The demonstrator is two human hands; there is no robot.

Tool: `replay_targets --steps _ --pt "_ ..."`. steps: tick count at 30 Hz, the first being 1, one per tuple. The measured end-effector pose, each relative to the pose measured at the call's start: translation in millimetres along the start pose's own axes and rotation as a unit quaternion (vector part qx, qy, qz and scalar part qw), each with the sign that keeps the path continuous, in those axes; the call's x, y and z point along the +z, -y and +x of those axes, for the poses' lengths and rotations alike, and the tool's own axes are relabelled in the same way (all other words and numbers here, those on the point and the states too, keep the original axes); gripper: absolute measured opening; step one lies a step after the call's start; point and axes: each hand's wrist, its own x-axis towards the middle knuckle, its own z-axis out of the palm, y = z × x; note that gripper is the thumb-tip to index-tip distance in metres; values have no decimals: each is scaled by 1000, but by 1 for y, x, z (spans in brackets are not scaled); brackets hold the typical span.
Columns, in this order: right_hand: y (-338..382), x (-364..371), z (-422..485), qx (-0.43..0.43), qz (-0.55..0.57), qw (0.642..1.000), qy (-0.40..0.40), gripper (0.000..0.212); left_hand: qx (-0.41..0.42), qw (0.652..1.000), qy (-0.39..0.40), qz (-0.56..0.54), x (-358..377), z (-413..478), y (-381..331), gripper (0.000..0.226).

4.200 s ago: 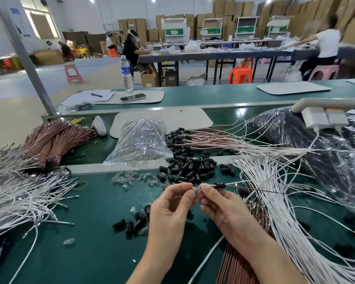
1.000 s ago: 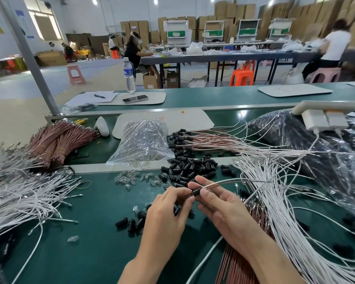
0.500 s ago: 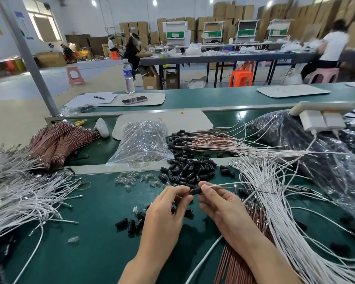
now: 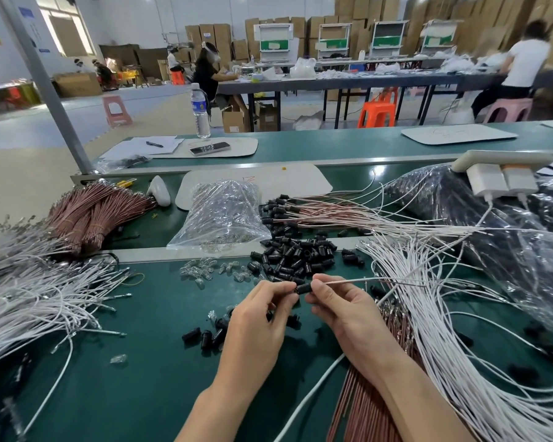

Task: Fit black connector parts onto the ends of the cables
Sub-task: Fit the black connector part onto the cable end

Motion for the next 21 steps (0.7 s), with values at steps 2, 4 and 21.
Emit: replay_targets --steps 2,4,21 --pt "1 0 0 -3 -2 1000 6 19 2 1000 -1 -5 0 0 0 19" --pt "1 0 -1 -8 -15 1000 12 21 1 1000 -5 -8 -1 0 0 19" --pt "1 -2 -1 9 0 1000 24 25 -41 998 29 -49 -1 0 3 23"
